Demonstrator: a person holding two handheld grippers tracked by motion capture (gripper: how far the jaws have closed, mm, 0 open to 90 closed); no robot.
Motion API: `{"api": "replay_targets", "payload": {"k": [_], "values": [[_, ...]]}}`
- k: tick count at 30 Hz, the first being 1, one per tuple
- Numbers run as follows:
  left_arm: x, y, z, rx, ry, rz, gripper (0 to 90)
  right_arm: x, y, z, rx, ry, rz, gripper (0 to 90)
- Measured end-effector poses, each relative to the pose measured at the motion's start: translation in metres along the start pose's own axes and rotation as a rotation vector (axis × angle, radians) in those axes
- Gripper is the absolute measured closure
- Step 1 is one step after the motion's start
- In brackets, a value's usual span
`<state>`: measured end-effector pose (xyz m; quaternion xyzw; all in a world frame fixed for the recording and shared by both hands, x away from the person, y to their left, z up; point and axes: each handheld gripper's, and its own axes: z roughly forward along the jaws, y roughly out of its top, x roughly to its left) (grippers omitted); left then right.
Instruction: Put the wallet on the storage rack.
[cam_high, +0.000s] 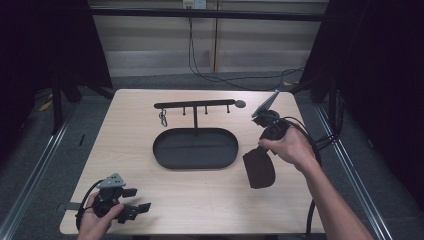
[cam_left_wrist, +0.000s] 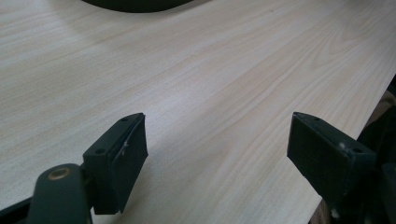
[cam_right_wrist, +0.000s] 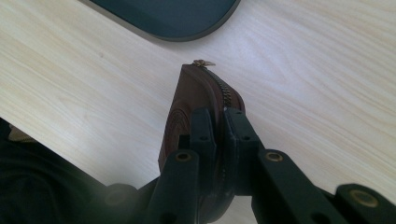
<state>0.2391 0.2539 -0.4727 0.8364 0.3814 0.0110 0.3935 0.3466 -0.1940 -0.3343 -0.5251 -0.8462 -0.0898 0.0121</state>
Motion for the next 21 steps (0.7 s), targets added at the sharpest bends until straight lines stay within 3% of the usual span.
{"api": "replay_targets", "payload": {"k": [9,21], "values": [[0.001,0.0,0.0,0.005,-0.005,0.001,20.0,-0.004,0.014,-0.008,-0.014,-0.016,0.013,82.8],[0.0,0.0,0.0,0.001,-0.008,-0.006,20.0,0.002,0.037,-0.014,-0.042,-0.012,0.023,82.8]]}}
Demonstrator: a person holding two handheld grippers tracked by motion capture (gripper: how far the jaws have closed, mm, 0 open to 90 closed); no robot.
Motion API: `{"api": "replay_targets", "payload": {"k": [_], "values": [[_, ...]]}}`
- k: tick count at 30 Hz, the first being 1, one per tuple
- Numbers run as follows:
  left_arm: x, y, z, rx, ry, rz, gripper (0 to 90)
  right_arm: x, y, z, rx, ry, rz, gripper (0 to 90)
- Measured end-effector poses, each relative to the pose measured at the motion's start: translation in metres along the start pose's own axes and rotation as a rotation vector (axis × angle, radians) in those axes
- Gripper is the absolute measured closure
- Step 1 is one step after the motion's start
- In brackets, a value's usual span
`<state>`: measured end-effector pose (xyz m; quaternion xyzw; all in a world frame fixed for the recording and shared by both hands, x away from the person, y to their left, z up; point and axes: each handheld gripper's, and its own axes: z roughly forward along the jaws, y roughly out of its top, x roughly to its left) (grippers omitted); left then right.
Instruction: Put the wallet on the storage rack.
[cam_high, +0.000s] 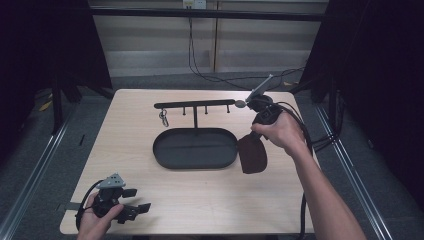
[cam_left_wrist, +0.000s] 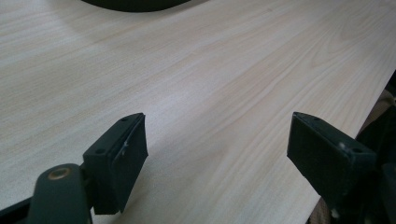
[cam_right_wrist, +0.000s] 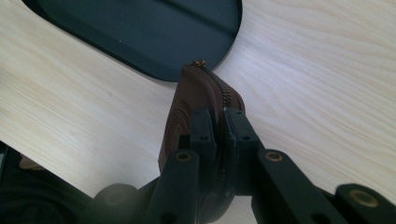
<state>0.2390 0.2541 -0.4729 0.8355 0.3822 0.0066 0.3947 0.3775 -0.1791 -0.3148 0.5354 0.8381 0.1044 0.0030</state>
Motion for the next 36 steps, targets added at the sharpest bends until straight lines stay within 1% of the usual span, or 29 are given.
{"api": "replay_targets", "payload": {"k": [7,16,22,23,24,25,28,33,35,36], "values": [[0.0,0.0,0.0,-0.003,-0.001,-0.001,20.0,0.001,0.011,0.0,-0.027,0.012,0.004,83.0],[0.001,0.0,0.0,-0.005,-0.002,-0.001,20.0,-0.002,0.026,0.004,-0.072,0.036,0.034,83.0],[0.001,0.0,-0.001,-0.004,-0.005,-0.001,20.0,-0.001,0.033,0.008,-0.092,0.058,0.046,83.1],[0.001,0.0,-0.001,-0.006,-0.006,-0.004,20.0,-0.001,0.034,0.009,-0.094,0.068,0.045,83.1],[0.001,0.0,-0.001,-0.008,-0.005,-0.004,19.9,-0.002,0.035,0.011,-0.095,0.083,0.05,83.1],[0.001,0.0,-0.001,-0.007,-0.006,-0.003,20.0,-0.003,0.036,0.012,-0.112,0.099,0.062,83.3],[0.001,0.0,-0.002,-0.003,-0.006,0.002,20.0,-0.007,0.038,0.014,-0.129,0.119,0.079,83.3],[0.0,0.0,-0.001,-0.007,-0.004,-0.001,20.0,-0.012,0.04,0.018,-0.157,0.138,0.111,83.5],[0.001,0.0,-0.001,-0.004,-0.005,0.006,19.9,-0.013,0.04,0.021,-0.176,0.126,0.125,83.6],[0.001,0.0,-0.001,-0.004,-0.004,0.006,19.9,-0.013,0.041,0.023,-0.177,0.125,0.131,83.7]]}}
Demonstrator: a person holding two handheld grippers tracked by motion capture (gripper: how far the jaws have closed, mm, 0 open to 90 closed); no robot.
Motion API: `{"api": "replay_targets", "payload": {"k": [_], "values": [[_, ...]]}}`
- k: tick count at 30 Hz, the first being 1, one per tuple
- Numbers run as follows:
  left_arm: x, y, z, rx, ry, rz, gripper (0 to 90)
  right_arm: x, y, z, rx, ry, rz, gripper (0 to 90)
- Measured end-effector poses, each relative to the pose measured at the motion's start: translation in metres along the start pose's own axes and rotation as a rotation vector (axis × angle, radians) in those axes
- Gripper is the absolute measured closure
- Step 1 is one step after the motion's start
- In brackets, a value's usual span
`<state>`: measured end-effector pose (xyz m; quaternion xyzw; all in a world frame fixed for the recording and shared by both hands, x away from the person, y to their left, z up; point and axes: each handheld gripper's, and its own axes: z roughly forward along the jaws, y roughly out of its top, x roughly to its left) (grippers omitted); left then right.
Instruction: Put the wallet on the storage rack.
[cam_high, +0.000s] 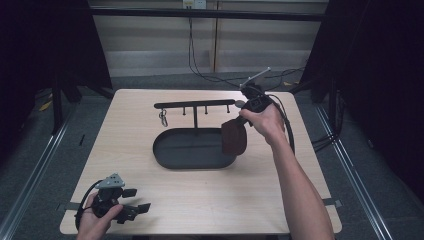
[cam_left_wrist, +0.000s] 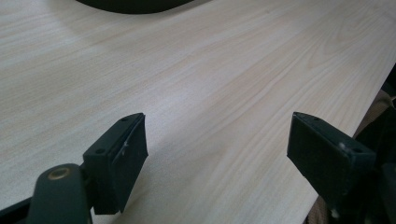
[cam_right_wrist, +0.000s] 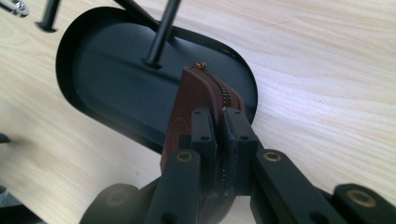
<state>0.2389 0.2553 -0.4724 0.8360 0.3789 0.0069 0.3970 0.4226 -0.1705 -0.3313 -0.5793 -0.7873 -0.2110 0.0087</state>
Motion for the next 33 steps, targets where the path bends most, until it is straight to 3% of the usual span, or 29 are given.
{"api": "replay_targets", "payload": {"k": [7,13,33], "values": [[-0.001,0.0,0.002,0.009,-0.001,0.005,20.0,-0.005,0.0,0.011,-0.049,0.014,0.033,83.9],[-0.001,0.0,0.002,0.007,-0.001,0.005,20.0,-0.009,-0.001,0.022,-0.078,0.053,0.056,84.1],[-0.001,0.0,0.002,0.011,-0.002,0.008,19.9,-0.02,-0.013,0.072,-0.107,0.155,0.126,84.3]]}}
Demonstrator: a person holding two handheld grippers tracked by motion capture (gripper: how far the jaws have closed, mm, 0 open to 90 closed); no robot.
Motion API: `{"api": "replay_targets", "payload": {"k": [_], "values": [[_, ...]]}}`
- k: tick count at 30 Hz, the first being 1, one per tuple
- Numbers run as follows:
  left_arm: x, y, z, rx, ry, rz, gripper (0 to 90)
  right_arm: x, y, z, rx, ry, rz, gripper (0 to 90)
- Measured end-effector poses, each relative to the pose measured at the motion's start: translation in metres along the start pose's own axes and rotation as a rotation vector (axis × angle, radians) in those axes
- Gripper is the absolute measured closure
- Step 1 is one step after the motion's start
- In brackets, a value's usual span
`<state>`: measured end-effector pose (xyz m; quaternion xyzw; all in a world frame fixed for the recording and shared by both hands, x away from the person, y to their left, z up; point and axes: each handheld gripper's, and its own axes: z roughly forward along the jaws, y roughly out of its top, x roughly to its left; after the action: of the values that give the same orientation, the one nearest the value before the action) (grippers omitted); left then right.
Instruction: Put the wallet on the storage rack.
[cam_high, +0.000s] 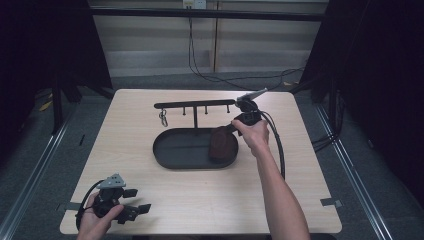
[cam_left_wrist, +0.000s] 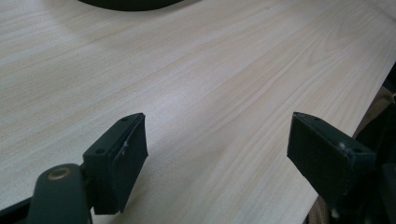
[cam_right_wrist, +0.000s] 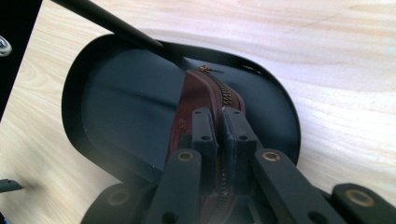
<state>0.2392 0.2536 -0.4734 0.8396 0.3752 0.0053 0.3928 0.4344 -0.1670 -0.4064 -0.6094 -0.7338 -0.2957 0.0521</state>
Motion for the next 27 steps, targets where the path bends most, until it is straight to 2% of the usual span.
{"api": "replay_targets", "payload": {"k": [8,13,21,27], "values": [[0.0,0.0,0.0,0.0,0.001,0.0,20.0,-0.009,-0.007,0.014,-0.026,0.046,0.019,83.8],[0.0,0.0,0.0,-0.001,0.002,-0.002,19.9,-0.012,-0.009,0.021,-0.027,0.035,0.018,82.7],[0.0,0.0,0.0,-0.001,0.001,-0.002,20.0,-0.016,-0.013,0.032,-0.039,0.05,-0.002,81.1],[0.0,0.0,0.0,-0.001,0.0,-0.003,20.0,-0.016,-0.015,0.034,-0.045,0.03,-0.011,78.5]]}}
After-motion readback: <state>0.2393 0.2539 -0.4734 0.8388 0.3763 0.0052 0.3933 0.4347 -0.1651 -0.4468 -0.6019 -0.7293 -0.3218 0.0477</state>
